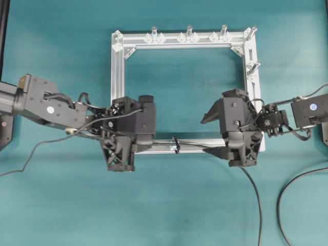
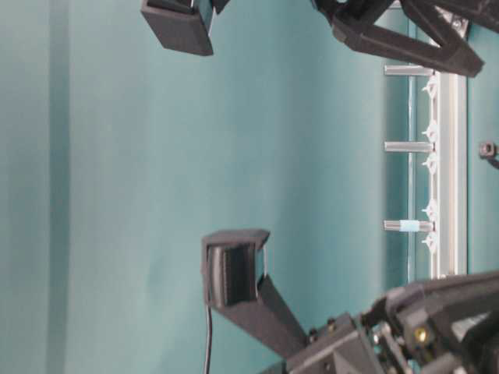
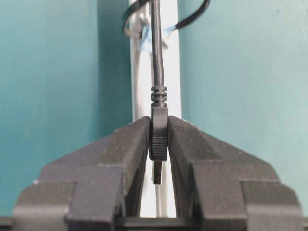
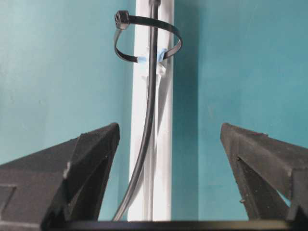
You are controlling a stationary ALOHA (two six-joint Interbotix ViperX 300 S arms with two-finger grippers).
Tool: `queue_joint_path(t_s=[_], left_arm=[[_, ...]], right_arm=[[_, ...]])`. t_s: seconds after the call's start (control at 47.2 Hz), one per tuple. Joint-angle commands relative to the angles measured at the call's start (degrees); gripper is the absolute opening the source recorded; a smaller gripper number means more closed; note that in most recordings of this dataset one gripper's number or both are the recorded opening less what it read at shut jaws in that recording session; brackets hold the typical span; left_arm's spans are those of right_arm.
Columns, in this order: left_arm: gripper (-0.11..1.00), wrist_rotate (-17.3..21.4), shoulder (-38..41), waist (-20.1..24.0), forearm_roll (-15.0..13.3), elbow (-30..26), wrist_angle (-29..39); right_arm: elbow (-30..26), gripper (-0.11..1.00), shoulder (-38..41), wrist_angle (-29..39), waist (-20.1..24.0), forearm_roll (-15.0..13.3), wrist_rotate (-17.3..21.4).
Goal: Insert the wire through the string loop located in the center.
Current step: 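Pull the plug leftward with the left gripper, drawing cable through loop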
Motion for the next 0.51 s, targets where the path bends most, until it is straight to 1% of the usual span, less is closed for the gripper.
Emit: queue_joint_path(t_s=[0.0,0.487], left_arm=[[0.16,0.0,-2.64,0.18,0.09,0.44,-0.09],[0.16,-0.35,-9.14,0.18,-0.09,7.91,0.35]], right_arm=[[-0.53,0.88,-1.05,-0.18,0.09,-0.09,0.0],[-0.53,0.88,-1.14,-0.26,0.18,-0.09,0.09]])
